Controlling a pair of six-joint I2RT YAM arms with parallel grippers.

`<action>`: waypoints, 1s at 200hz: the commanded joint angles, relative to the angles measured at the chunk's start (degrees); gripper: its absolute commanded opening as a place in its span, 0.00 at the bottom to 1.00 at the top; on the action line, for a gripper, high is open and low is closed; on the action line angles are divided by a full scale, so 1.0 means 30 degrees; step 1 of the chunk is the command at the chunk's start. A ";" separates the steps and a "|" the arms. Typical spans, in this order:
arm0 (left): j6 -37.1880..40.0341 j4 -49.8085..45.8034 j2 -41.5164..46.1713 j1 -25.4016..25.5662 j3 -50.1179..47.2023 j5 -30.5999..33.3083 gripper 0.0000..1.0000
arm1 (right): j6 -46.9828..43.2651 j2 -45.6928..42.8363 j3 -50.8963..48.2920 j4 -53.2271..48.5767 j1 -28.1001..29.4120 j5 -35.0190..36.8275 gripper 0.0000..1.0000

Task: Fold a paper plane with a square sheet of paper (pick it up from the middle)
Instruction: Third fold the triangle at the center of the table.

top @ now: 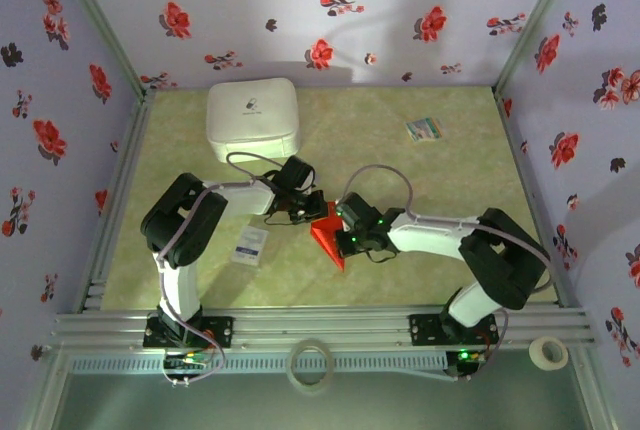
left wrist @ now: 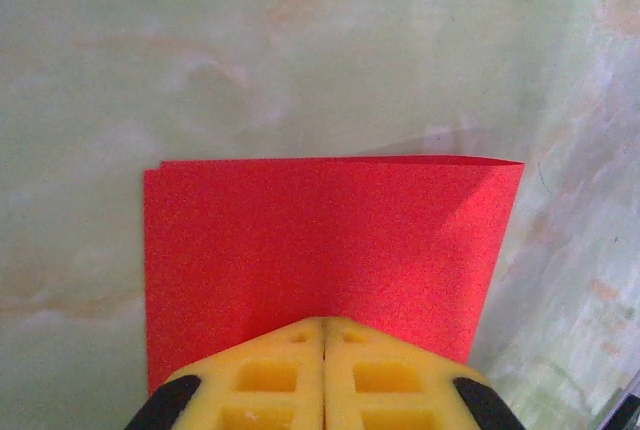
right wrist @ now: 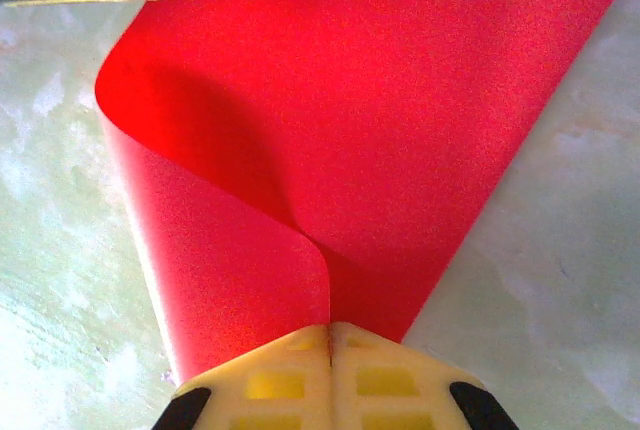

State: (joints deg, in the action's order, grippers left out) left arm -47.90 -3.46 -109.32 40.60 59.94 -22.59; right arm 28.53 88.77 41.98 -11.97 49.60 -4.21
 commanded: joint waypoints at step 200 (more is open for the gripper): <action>-0.0228 -0.0896 0.0360 0.0142 -0.0469 0.0198 0.07 | -0.0153 -0.0115 0.0339 -0.0532 -0.0099 0.0555 0.05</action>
State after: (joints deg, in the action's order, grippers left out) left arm -48.07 -3.49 -109.23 40.60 59.83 -22.57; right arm 28.53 88.95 42.39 -13.21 49.60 -3.55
